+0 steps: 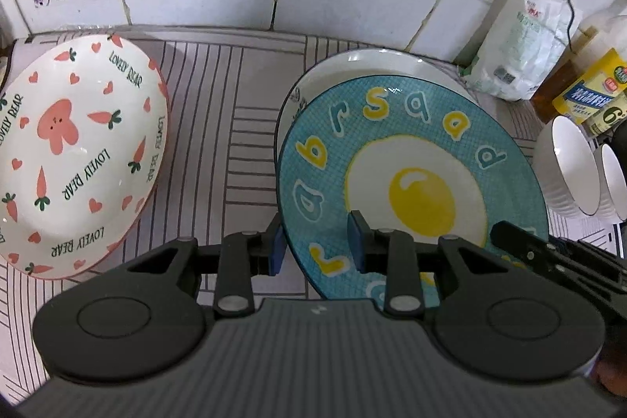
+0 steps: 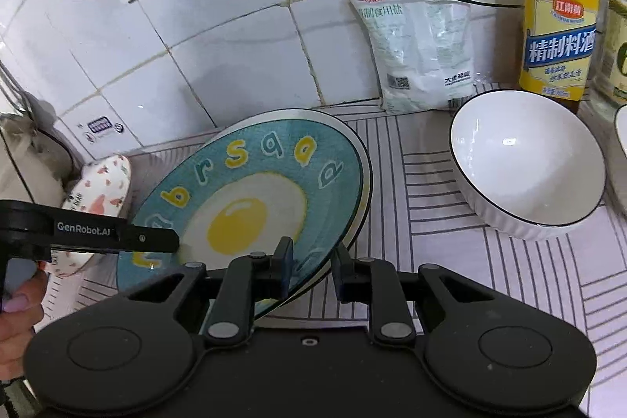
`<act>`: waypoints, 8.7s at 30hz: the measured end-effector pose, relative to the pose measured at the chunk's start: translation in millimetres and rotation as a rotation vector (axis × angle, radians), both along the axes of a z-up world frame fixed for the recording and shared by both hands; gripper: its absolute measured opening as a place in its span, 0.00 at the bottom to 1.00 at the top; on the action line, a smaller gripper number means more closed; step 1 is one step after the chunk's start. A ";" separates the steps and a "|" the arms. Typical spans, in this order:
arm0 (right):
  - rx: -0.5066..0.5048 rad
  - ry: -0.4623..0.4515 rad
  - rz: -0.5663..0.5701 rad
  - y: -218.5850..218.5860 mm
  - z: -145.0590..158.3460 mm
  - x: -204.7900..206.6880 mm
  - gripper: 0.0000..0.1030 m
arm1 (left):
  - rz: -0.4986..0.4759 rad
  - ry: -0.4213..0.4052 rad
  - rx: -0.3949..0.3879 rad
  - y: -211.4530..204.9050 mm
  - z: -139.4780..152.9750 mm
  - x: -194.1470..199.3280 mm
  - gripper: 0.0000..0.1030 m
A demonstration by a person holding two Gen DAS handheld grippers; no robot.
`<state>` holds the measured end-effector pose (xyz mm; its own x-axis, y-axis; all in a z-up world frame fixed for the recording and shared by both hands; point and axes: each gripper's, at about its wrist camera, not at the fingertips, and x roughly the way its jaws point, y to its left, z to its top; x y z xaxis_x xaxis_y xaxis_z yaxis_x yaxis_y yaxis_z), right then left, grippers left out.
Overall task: Organize plates and bowls
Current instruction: 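Lift the blue egg plate with both grippers and carry it over the white plate, then lower the blue plate onto the white plate and open both grippers, then move both grippers to the pink bunny plate rim and close on it, then lift the bunny plate with both grippers and carry it toward the blue plate, then lower the bunny plate onto the blue plate with both grippers, then move both grippers to the white bowl by the stove and close on its rim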
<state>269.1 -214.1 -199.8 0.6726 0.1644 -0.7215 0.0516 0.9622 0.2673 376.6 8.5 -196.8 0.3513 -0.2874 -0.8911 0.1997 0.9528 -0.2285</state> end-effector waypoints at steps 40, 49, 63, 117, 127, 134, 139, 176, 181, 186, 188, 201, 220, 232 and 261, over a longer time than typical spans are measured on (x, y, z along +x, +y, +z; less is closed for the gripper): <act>-0.182 -0.245 0.116 64.9 74.2 -79.1 0.45 | -0.004 -0.107 0.042 54.1 75.0 -82.5 0.26; -0.134 -0.274 0.183 90.8 96.1 -103.5 0.49 | -0.013 -0.139 0.073 86.4 102.6 -115.1 0.27; -0.142 -0.323 0.355 144.9 106.3 -116.0 0.61 | 0.018 -0.129 0.117 133.6 89.4 -132.9 0.41; 0.259 -0.146 0.194 191.8 -66.2 77.7 0.21 | 0.313 -0.185 -0.069 221.1 -33.5 -19.4 0.26; 0.251 -0.068 0.267 187.5 -57.4 82.1 0.22 | 0.288 -0.253 -0.058 220.2 -29.6 -30.8 0.25; 0.270 -0.066 0.283 179.3 -56.8 68.6 0.23 | 0.243 -0.249 -0.013 214.7 -20.7 -38.6 0.26; 0.258 -0.064 0.287 175.4 -57.4 58.3 0.23 | 0.232 -0.256 0.026 207.9 -15.5 -45.3 0.26; 0.209 -0.202 0.195 53.5 21.1 -35.2 0.27 | 0.027 -0.258 -0.149 90.0 41.9 -77.4 0.26; 0.221 -0.211 0.109 22.2 13.5 -37.5 0.27 | -0.026 -0.219 -0.146 55.2 33.5 -57.1 0.26; 0.227 -0.211 0.048 1.4 5.0 -35.2 0.27 | -0.063 -0.166 -0.141 31.3 26.2 -40.7 0.26; 0.226 -0.202 0.031 -5.4 2.1 -34.0 0.27 | -0.073 -0.137 -0.134 22.5 22.5 -35.2 0.26; 0.224 -0.086 -0.097 -10.5 -4.9 -33.1 0.27 | -0.093 -0.016 -0.061 4.3 13.3 -15.7 0.26; -0.084 0.022 -0.135 26.9 3.1 -11.7 0.30 | -0.077 0.053 -0.007 -5.9 11.9 -4.7 0.27; -0.168 -0.019 -0.092 34.1 1.3 -14.7 0.32 | -0.066 0.021 0.087 -21.2 21.3 -16.5 0.25; -0.259 -0.174 -0.151 -97.5 88.5 -190.8 0.48 | -0.464 -0.086 0.085 -164.6 116.9 -150.4 0.29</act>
<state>78.4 -311.6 -111.3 0.7920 -0.1196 -0.5987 0.1733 0.9843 0.0326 226.2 -156.2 -79.8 0.2761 -0.3589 -0.8916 0.6235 0.7729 -0.1180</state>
